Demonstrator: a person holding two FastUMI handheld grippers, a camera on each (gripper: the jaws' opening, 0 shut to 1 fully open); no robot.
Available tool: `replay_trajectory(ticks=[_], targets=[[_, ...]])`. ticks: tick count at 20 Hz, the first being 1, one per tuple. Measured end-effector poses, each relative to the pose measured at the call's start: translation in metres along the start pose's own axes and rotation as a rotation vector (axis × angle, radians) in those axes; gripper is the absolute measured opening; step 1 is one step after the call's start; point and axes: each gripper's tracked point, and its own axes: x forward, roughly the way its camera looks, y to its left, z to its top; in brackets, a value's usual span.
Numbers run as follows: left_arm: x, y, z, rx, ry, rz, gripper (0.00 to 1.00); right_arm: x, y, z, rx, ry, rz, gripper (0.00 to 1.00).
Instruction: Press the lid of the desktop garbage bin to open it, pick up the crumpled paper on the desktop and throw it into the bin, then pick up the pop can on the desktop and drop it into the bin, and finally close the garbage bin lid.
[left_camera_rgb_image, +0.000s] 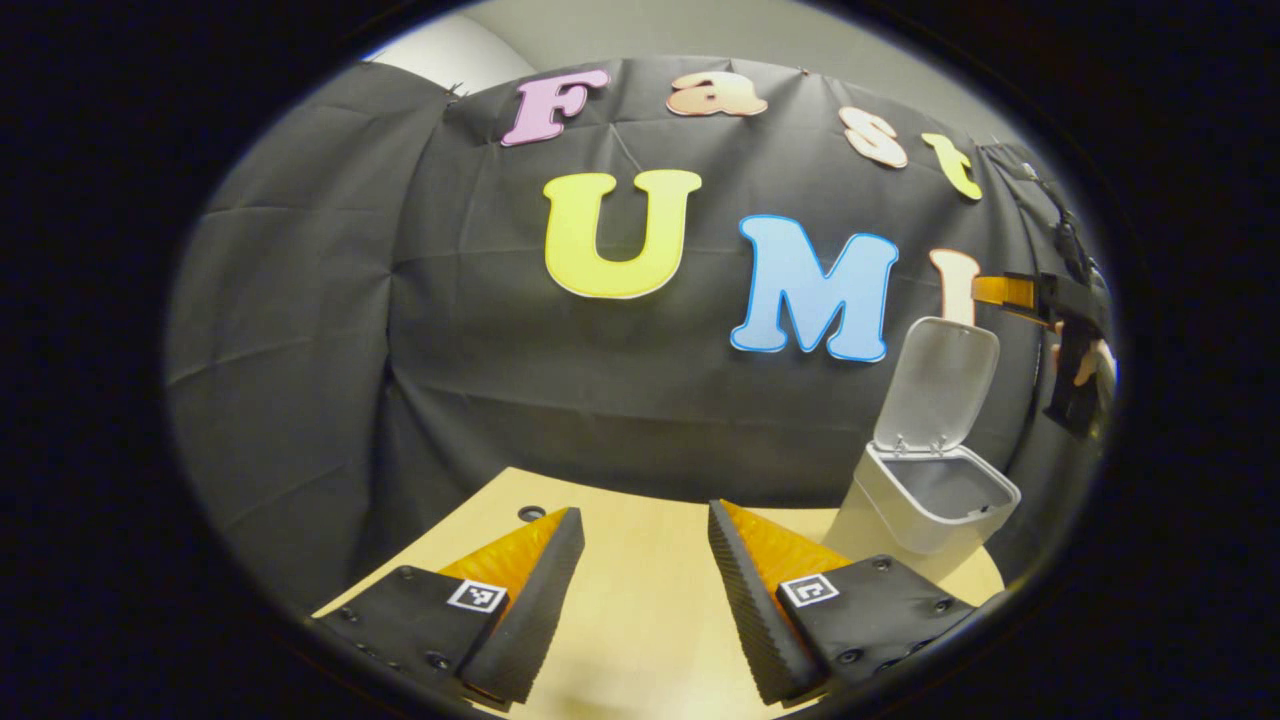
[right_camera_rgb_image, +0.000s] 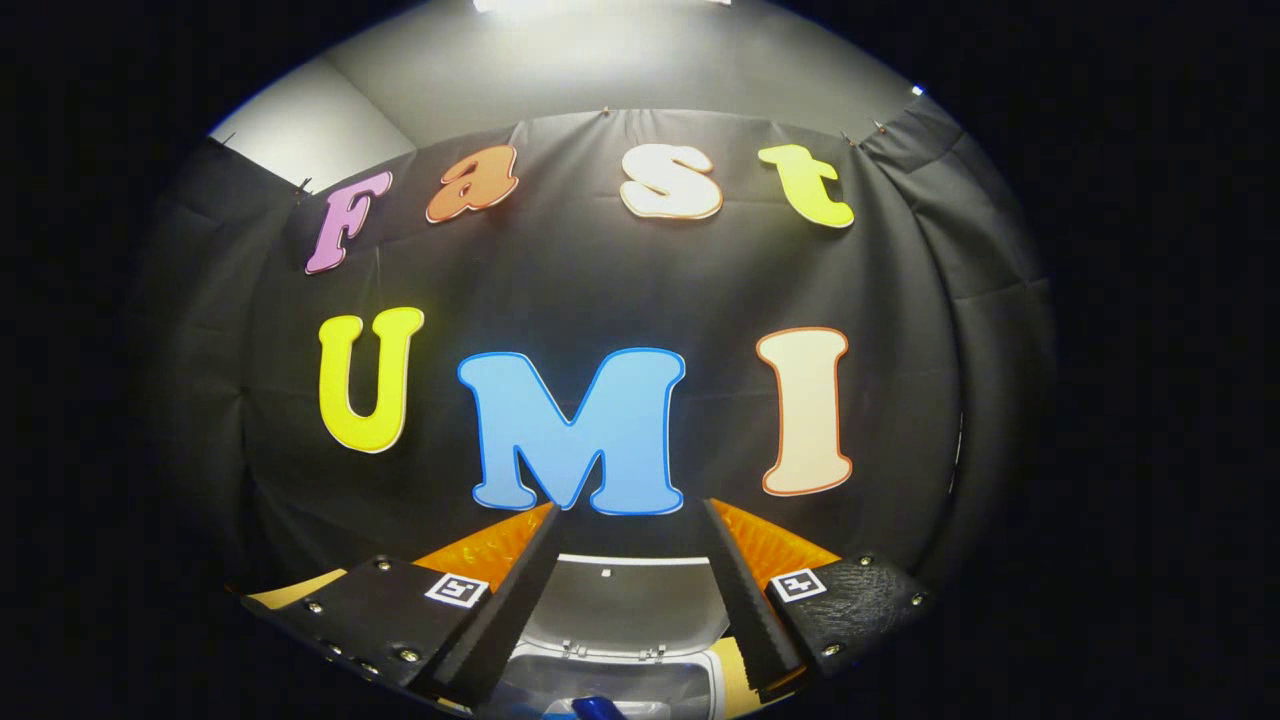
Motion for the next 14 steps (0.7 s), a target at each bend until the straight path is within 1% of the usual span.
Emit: replay_trajectory(ticks=[1, 2, 4, 5, 7, 8, 9, 10, 12, 14], targets=[[0.0, 0.001, 0.0, 0.0, -0.001, 0.004, 0.84, 0.004, 0.001, 0.001, -0.001, -0.004, 0.001, 0.87], [0.0, 0.002, 0.0, -0.001, -0.001, 0.008, 0.87, 0.007, 0.001, 0.002, -0.001, -0.008, 0.002, 0.87], [-0.002, 0.005, 0.002, 0.002, -0.003, 0.017, 0.82, 0.016, 0.0, 0.001, -0.003, -0.007, 0.001, 0.87], [-0.002, 0.007, 0.002, 0.004, -0.004, 0.022, 0.82, 0.021, 0.001, -0.002, -0.004, 0.002, 0.002, 0.87], [-0.003, 0.009, 0.003, 0.008, -0.005, 0.031, 0.87, 0.03, 0.002, -0.01, -0.003, 0.021, 0.005, 0.87], [-0.003, 0.01, 0.003, 0.011, -0.006, 0.035, 0.87, 0.033, 0.001, -0.015, -0.005, 0.033, 0.004, 0.87], [-0.004, 0.012, 0.004, 0.014, -0.007, 0.04, 0.87, 0.036, 0.001, -0.022, -0.009, 0.049, 0.004, 0.87], [-0.004, 0.013, 0.005, 0.015, -0.007, 0.044, 0.84, 0.037, 0.001, -0.029, -0.013, 0.069, 0.004, 0.87], [-0.004, 0.016, 0.005, 0.014, -0.008, 0.049, 0.84, 0.036, 0.002, -0.038, -0.02, 0.104, 0.01, 0.87], [-0.005, 0.016, 0.005, 0.012, -0.008, 0.052, 0.84, 0.033, 0.002, -0.037, -0.022, 0.109, 0.014, 0.88]])
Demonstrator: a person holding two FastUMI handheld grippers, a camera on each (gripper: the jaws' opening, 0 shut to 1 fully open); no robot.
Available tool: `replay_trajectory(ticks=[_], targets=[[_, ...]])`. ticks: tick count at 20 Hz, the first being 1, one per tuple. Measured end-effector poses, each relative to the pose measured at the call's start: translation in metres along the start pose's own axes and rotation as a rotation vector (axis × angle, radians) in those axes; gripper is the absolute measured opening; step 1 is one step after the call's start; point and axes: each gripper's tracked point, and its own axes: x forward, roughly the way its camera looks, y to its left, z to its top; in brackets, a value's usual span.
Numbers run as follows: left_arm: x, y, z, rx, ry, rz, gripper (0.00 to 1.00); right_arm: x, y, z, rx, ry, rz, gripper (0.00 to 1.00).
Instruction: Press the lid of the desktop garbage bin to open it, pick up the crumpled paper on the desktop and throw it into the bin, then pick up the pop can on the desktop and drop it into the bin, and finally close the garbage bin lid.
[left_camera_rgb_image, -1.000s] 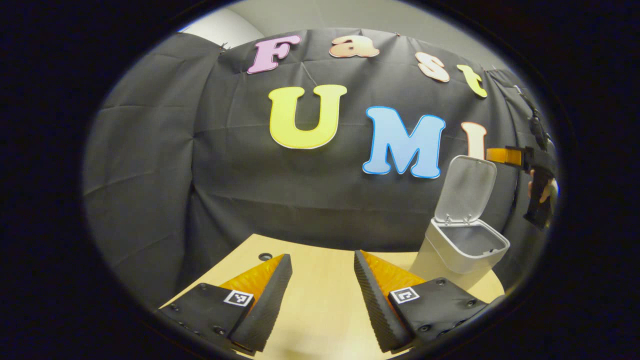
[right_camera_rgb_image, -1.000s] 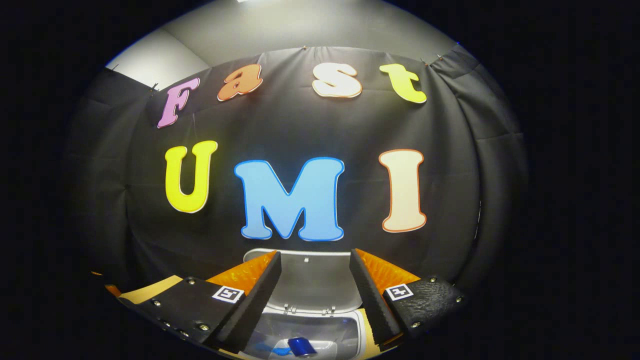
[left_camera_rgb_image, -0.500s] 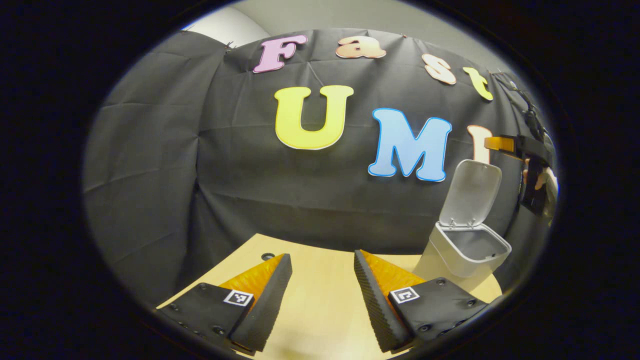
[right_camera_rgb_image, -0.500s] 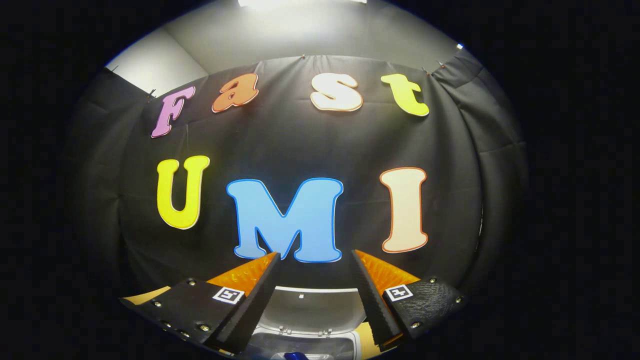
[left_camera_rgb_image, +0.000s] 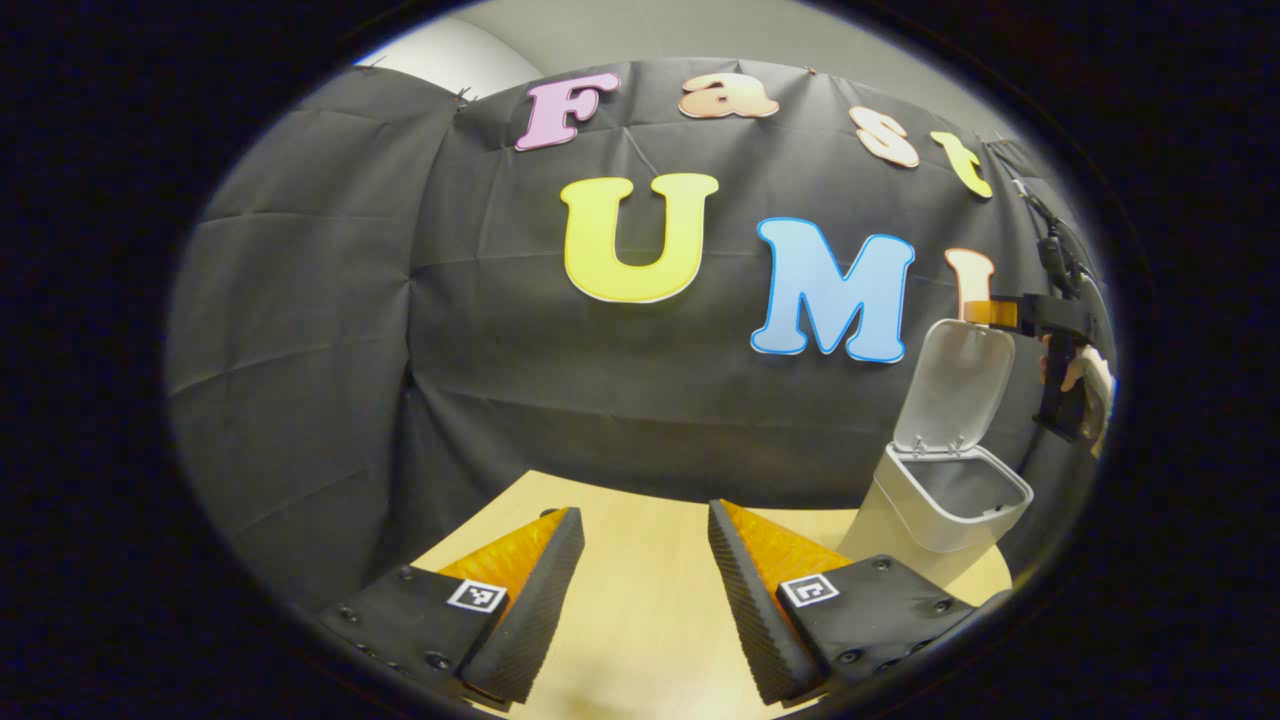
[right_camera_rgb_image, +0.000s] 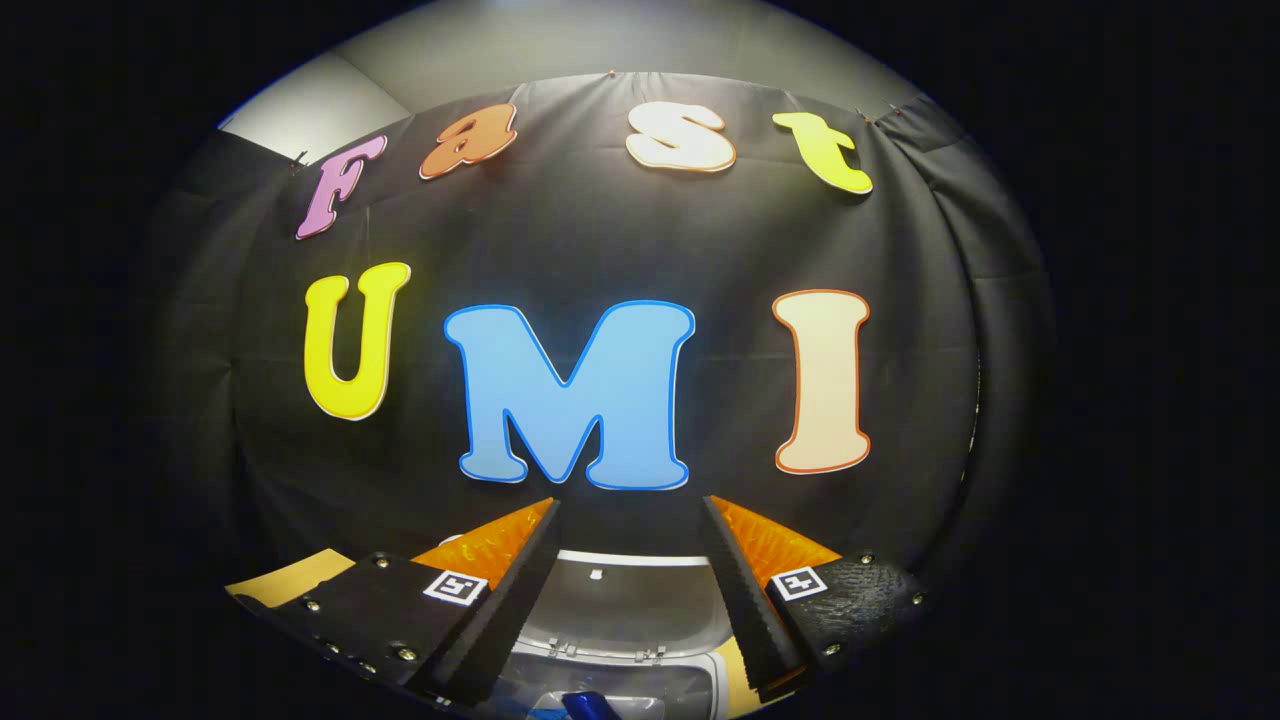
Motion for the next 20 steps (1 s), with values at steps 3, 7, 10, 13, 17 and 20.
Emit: replay_trajectory(ticks=[3, 7, 10, 13, 17, 20], targets=[[0.0, -0.006, 0.001, 0.001, -0.005, -0.01, 0.82, -0.011, 0.002, -0.005, 0.008, 0.01, 0.006, 0.88], [0.001, -0.018, 0.004, 0.01, -0.01, -0.036, 0.8, -0.031, 0.004, -0.014, 0.028, 0.031, 0.018, 0.88], [0.0, -0.026, 0.003, 0.017, -0.013, -0.056, 0.77, -0.049, 0.007, -0.023, 0.035, 0.055, 0.025, 0.88], [0.001, -0.033, 0.007, 0.018, -0.017, -0.074, 0.8, -0.067, 0.01, -0.034, 0.047, 0.075, 0.029, 0.89], [-0.003, -0.039, 0.006, 0.018, -0.02, -0.092, 0.81, -0.089, 0.014, -0.055, 0.047, 0.115, 0.04, 0.89], [-0.006, -0.043, 0.009, 0.018, -0.023, -0.103, 0.8, -0.102, 0.018, -0.077, 0.053, 0.159, 0.047, 0.89]])
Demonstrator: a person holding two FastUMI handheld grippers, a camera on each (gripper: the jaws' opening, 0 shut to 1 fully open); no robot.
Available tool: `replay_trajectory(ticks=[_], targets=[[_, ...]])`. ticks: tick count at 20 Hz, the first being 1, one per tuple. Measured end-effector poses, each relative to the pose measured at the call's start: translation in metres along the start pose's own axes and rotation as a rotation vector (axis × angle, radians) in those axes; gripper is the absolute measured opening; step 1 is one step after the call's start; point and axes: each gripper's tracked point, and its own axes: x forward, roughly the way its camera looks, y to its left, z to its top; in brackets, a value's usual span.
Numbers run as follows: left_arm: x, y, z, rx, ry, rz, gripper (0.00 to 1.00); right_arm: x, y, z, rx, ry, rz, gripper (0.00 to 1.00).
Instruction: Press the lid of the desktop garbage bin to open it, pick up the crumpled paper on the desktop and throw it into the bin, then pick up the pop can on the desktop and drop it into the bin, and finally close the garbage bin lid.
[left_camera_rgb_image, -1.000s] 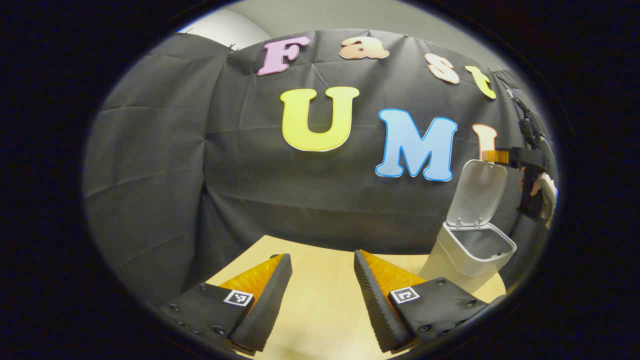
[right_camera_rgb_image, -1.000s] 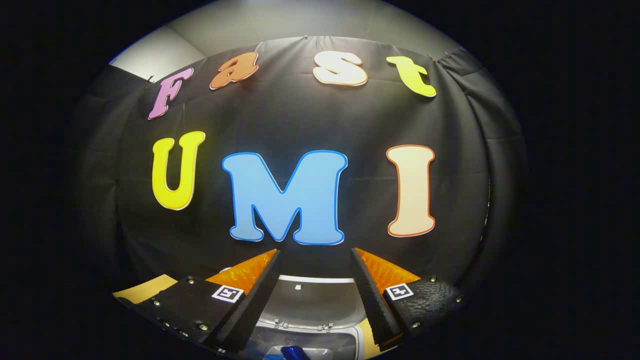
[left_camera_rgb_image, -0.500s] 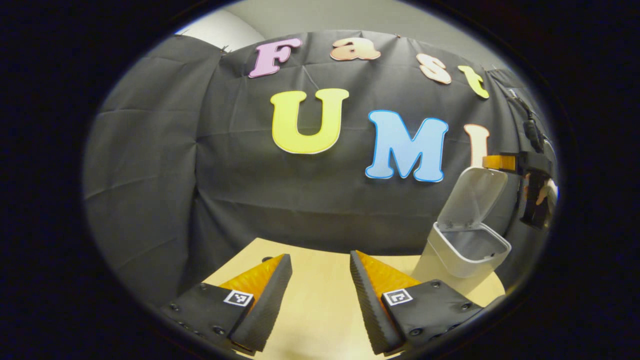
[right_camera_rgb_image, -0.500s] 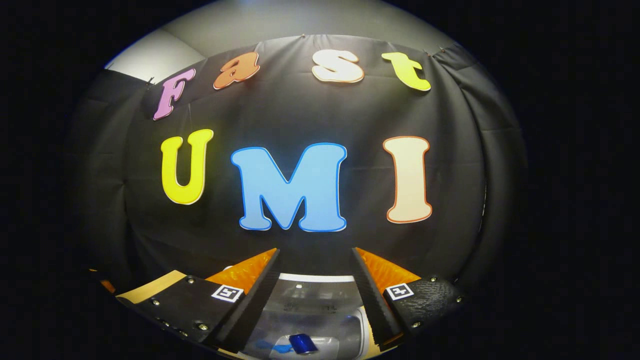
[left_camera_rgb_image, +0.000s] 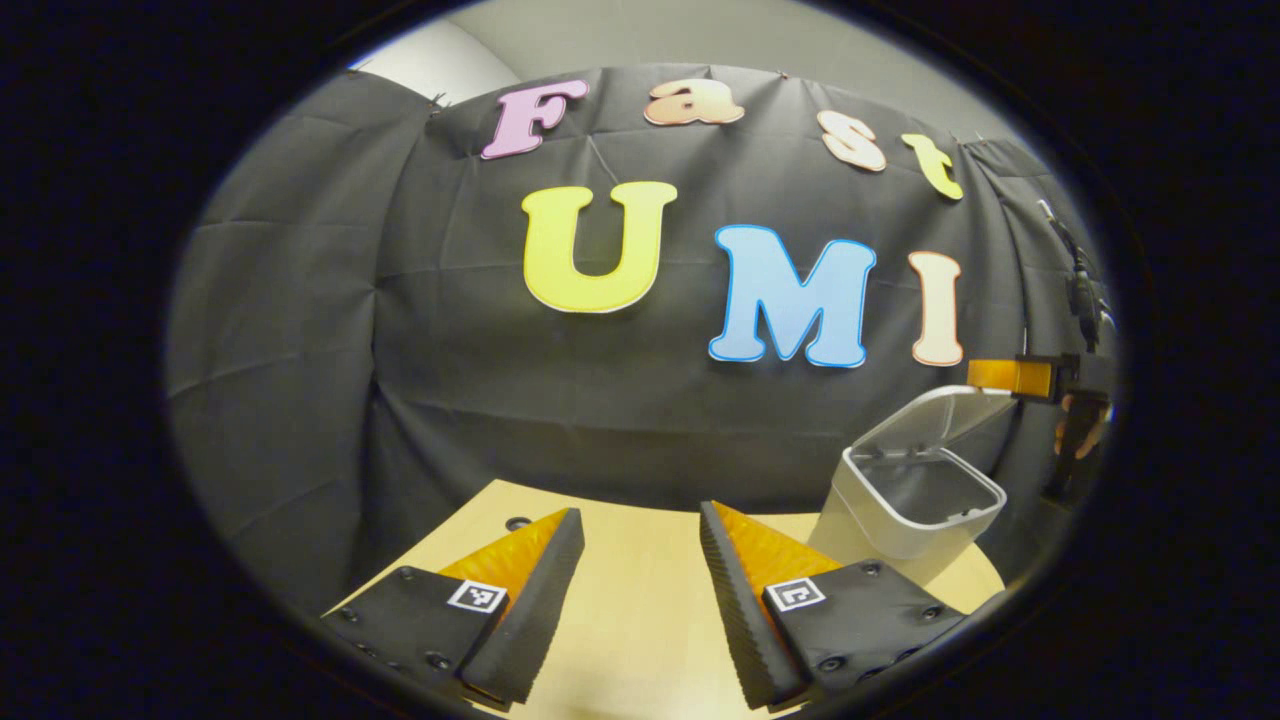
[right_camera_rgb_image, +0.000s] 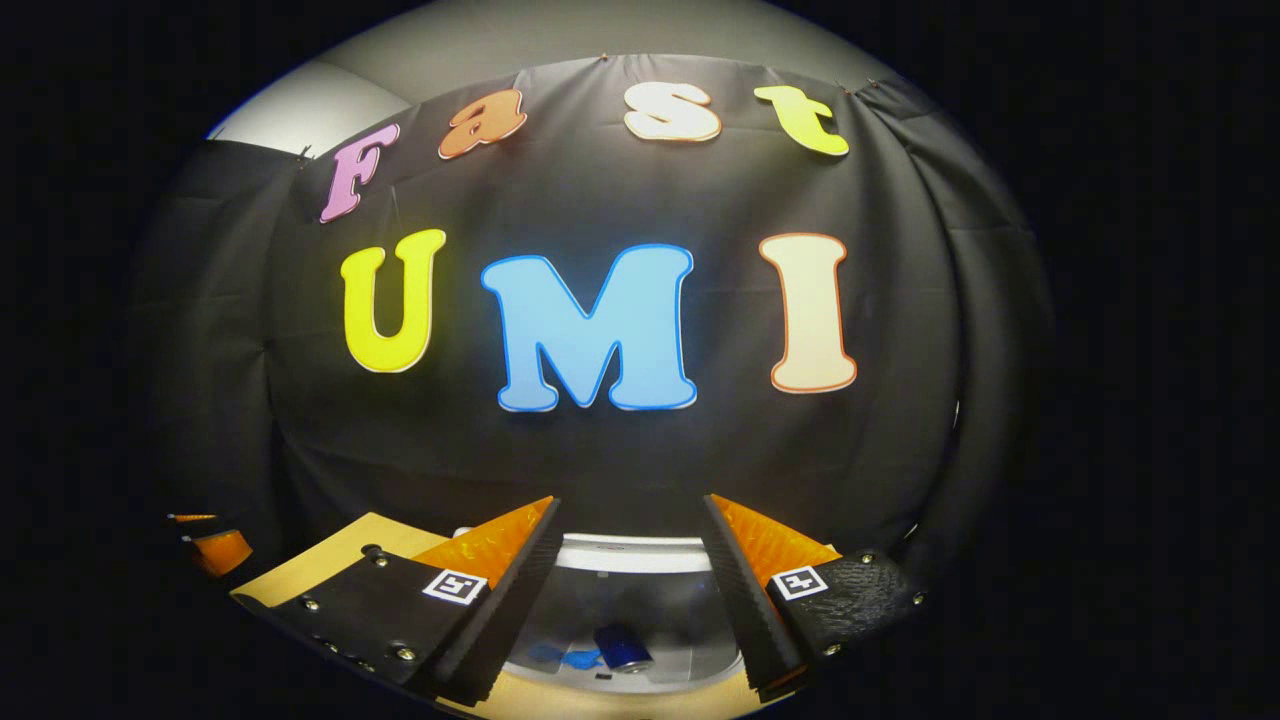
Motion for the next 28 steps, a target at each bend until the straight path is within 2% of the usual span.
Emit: replay_trajectory(ticks=[6, 12, 19, 20, 28], targets=[[-0.006, 0.0, 0.002, 0.005, -0.005, 0.0, 0.77, -0.007, 0.007, -0.059, -0.005, 0.116, 0.008, 0.89], [-0.01, 0.006, 0.003, 0.006, -0.006, 0.012, 0.77, -0.009, 0.008, -0.095, -0.023, 0.182, 0.01, 0.89], [-0.011, 0.004, 0.002, 0.009, -0.005, 0.01, 0.77, -0.008, 0.01, -0.107, -0.037, 0.2, 0.006, 0.89], [-0.01, 0.003, 0.002, 0.009, -0.005, 0.009, 0.82, -0.008, 0.011, -0.109, -0.037, 0.202, 0.006, 0.89], [-0.009, 0.002, 0.0, 0.007, -0.004, 0.009, 0.8, -0.008, 0.011, -0.11, -0.047, 0.191, -0.002, 0.89]])
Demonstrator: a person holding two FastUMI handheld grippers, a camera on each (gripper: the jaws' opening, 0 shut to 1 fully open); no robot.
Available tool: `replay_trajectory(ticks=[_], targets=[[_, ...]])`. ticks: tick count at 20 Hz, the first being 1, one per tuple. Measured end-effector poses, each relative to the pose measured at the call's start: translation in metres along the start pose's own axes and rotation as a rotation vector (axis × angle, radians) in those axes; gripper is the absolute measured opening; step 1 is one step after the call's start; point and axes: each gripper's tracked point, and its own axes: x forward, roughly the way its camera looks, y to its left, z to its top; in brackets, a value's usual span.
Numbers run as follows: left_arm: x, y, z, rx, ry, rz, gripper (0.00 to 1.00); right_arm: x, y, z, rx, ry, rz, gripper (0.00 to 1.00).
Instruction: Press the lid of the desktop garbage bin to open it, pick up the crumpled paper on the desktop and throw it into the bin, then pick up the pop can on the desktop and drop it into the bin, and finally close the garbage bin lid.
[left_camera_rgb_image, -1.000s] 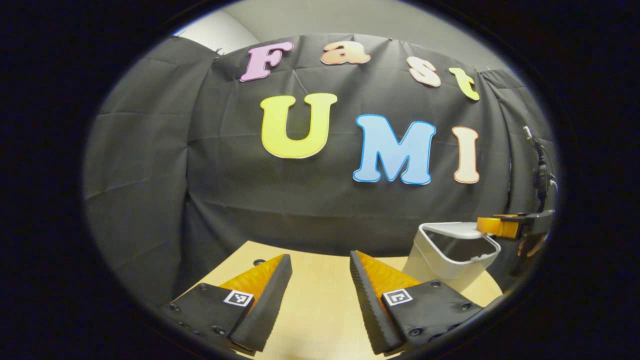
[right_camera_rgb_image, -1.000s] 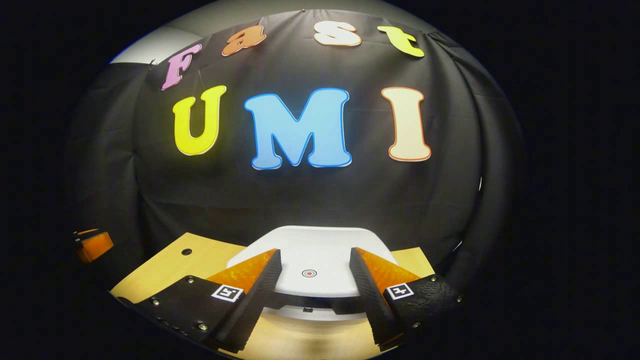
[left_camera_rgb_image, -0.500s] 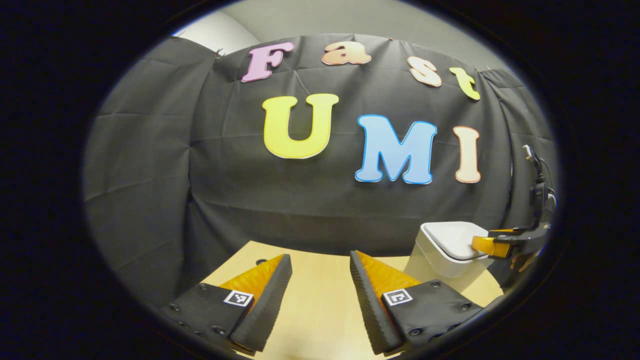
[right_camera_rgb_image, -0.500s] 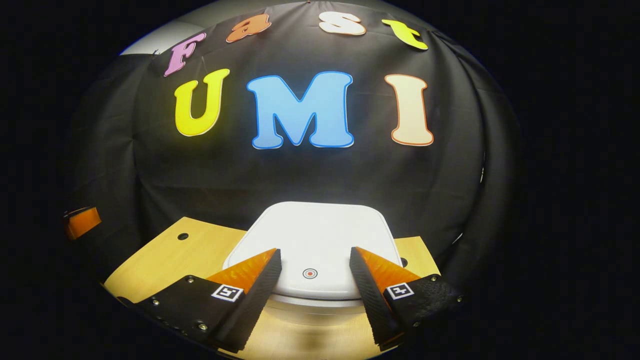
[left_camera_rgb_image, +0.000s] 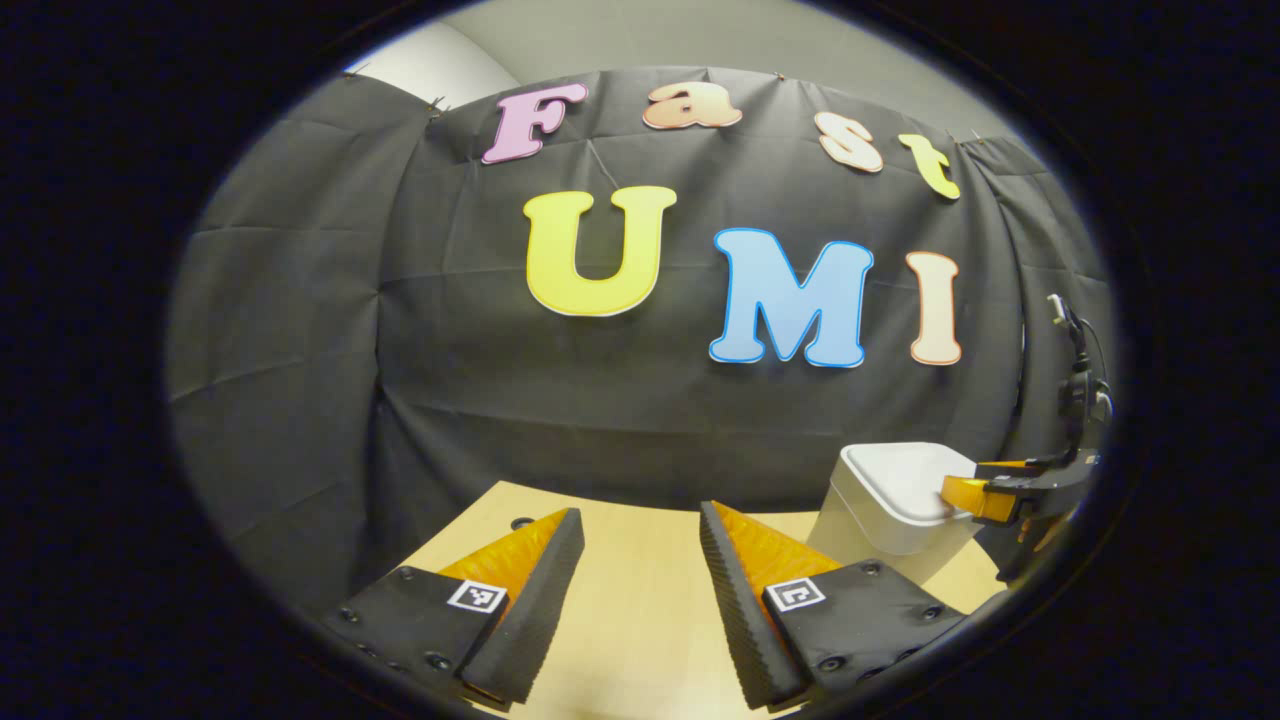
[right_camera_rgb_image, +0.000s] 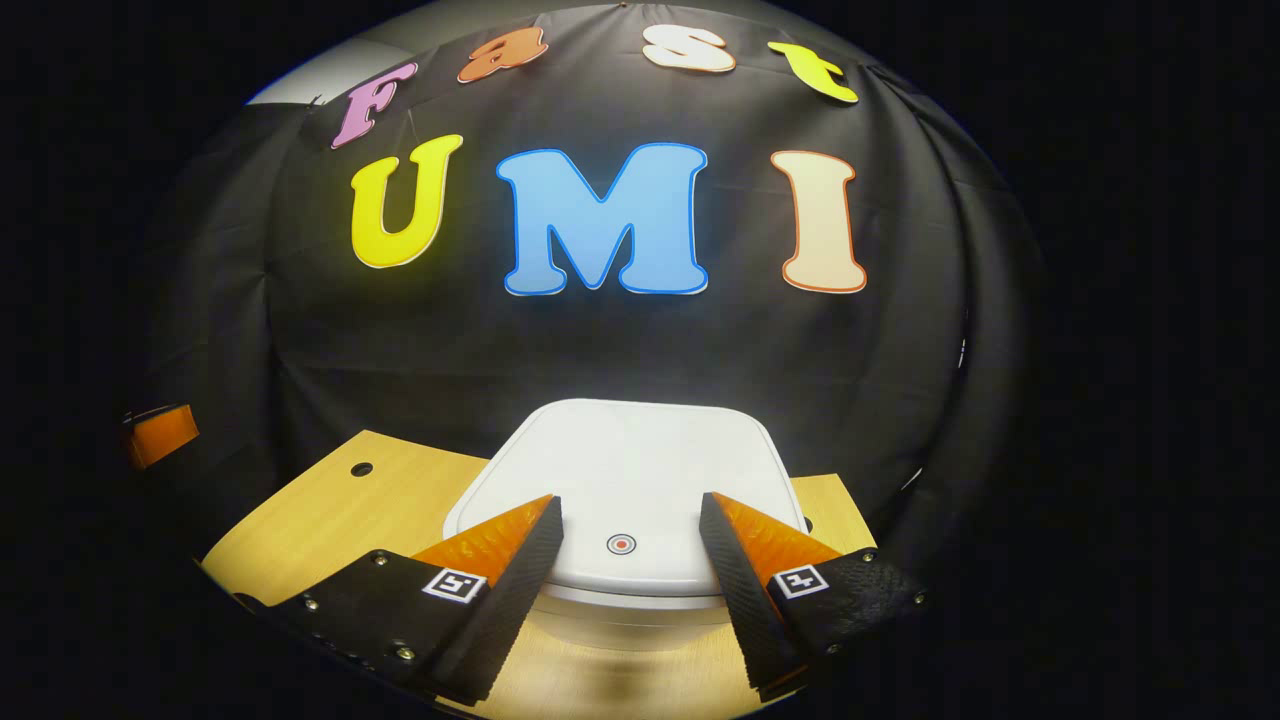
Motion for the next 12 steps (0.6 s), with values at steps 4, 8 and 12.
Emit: replay_trajectory(ticks=[4, 8, 12], targets=[[-0.0001, 0.0, -0.0005, 0.002, 0.0, 0.0, 0.79, -0.0008, 0.0006, -0.0014, 0.0, -0.004, -0.007, 0.89], [-0.0016, 0.0033, -0.0022, 0.001, 0.003, 0.006, 0.78, -0.0004, 0.0011, -0.002, 0.002, -0.011, -0.01, 0.89], [-0.0024, 0.0039, -0.0036, 0.004, 0.004, 0.008, 0.77, -0.0008, 0.0014, -0.003, 0.003, -0.018, -0.012, 0.89]])
